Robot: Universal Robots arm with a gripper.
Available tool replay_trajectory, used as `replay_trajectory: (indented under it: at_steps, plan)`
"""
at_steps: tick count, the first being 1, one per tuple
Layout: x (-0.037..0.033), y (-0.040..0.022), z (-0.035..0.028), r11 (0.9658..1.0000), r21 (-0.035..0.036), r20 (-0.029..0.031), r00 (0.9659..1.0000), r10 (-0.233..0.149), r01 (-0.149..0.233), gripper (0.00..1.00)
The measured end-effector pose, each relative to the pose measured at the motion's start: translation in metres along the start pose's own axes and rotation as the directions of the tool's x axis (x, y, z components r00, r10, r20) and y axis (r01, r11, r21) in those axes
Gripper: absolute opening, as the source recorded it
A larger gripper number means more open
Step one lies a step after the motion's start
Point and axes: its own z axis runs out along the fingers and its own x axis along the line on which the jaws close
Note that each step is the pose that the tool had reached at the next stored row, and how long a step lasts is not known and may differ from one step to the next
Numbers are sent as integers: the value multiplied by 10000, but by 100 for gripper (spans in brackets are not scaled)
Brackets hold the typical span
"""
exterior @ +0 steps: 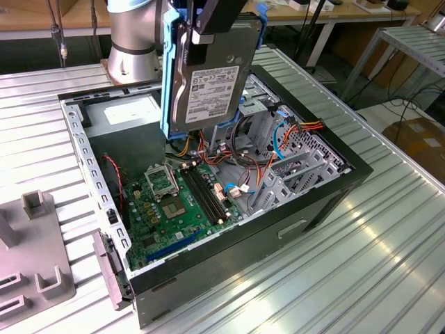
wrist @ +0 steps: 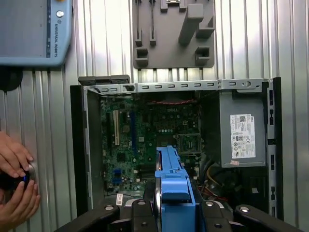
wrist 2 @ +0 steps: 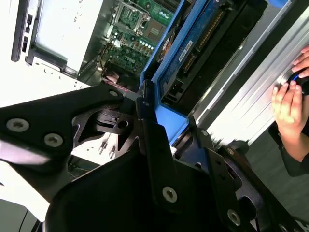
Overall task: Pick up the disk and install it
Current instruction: 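Insert the disk into the insertion slot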
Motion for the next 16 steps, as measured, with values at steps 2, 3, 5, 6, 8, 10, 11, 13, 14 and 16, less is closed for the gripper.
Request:
replay_trajectory:
  at_steps: [2,3,5,6,8,10,11,13,14,16]
  plan:
    - [2,-85,2,10000,-6,-1,10000,1,-1,37]
    - [0,-132,4,10000,-7,0,10000,0,0,37]
    - [-5,-255,6,10000,-10,-1,10000,0,0,37]
    - [-7,-285,7,10000,-11,-1,10000,0,0,37]
    - [-10,-356,9,10000,-11,-1,10000,0,0,37]
    - [-14,-431,11,10000,-12,-1,10000,0,0,37]
    - [-15,-464,11,10000,-12,-1,10000,-1,1,37]
    - [-20,-559,12,10000,-12,-1,10000,0,0,37]
    - [-22,-598,13,10000,-12,-1,10000,1,-1,37]
    - [-26,-688,14,10000,-12,-1,10000,0,0,37]
